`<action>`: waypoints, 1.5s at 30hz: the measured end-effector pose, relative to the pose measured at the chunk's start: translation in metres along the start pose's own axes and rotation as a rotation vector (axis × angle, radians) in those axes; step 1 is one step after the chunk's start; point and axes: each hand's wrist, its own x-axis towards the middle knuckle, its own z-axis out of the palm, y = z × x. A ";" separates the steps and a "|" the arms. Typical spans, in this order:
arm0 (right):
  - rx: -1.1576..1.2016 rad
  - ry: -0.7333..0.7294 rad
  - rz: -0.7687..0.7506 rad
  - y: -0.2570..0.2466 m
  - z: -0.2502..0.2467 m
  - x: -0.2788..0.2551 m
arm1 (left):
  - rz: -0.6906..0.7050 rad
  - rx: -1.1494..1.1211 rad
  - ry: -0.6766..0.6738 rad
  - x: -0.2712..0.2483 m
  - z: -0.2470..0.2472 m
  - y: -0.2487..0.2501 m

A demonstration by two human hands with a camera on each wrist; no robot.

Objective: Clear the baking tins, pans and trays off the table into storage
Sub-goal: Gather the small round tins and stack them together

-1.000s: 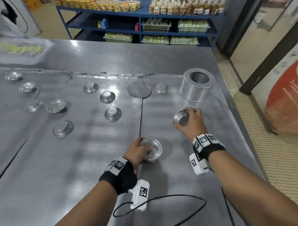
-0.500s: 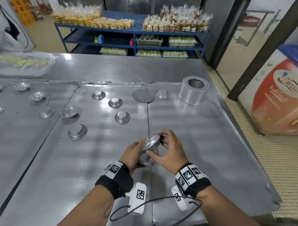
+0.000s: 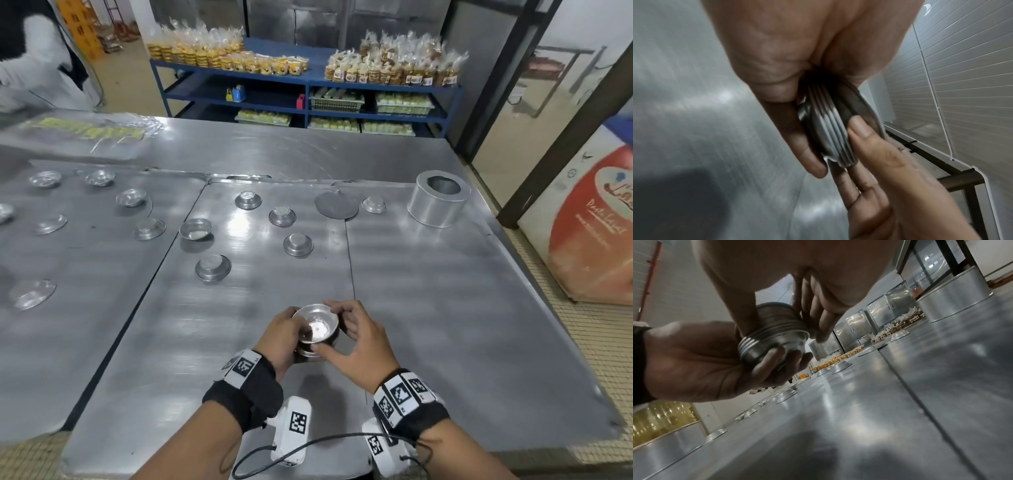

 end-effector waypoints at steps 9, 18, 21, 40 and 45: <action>-0.021 -0.265 0.114 -0.008 0.048 0.009 | 0.064 0.045 0.104 -0.017 -0.063 -0.001; -0.296 -0.402 0.155 0.008 0.073 0.085 | 0.065 -0.001 0.261 -0.010 -0.102 0.012; -0.440 -0.356 0.155 0.020 0.074 0.128 | 0.065 -0.022 0.301 0.002 -0.113 0.015; -1.000 -0.228 0.253 0.052 0.066 0.291 | 0.008 -0.083 0.384 0.053 -0.137 0.034; -0.843 -0.121 0.243 0.046 0.070 0.280 | -0.006 -0.048 0.412 0.057 -0.150 0.023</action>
